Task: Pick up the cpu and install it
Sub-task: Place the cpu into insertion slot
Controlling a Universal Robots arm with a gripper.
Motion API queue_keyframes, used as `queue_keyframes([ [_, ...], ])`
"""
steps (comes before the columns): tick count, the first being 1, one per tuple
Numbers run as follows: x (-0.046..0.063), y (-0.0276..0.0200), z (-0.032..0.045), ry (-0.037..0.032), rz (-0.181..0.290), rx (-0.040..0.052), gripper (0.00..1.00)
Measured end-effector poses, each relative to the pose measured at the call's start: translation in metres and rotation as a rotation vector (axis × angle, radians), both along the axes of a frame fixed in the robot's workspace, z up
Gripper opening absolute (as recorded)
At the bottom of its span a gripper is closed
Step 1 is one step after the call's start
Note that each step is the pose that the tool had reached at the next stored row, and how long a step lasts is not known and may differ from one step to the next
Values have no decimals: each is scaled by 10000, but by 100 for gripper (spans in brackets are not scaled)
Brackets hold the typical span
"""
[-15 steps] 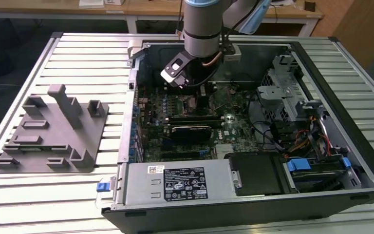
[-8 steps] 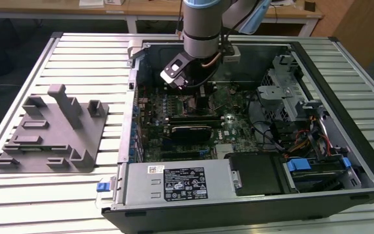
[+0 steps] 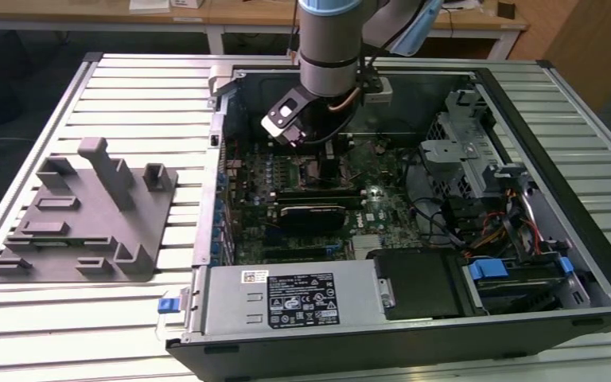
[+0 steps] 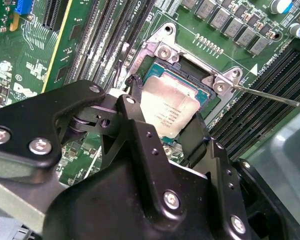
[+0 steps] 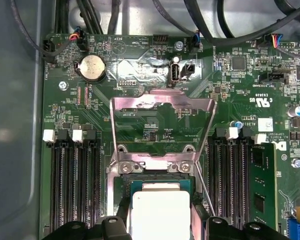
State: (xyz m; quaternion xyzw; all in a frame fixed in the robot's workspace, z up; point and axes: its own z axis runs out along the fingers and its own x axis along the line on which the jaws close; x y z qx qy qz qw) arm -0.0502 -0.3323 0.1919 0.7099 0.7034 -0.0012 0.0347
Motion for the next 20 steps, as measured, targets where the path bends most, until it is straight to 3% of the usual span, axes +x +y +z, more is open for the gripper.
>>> queue_keyframes([
  [19, -2, 14, -28, 4, -6, 28, 55],
  [20, -2, 14, -28, 5, -5, 29, 60],
])
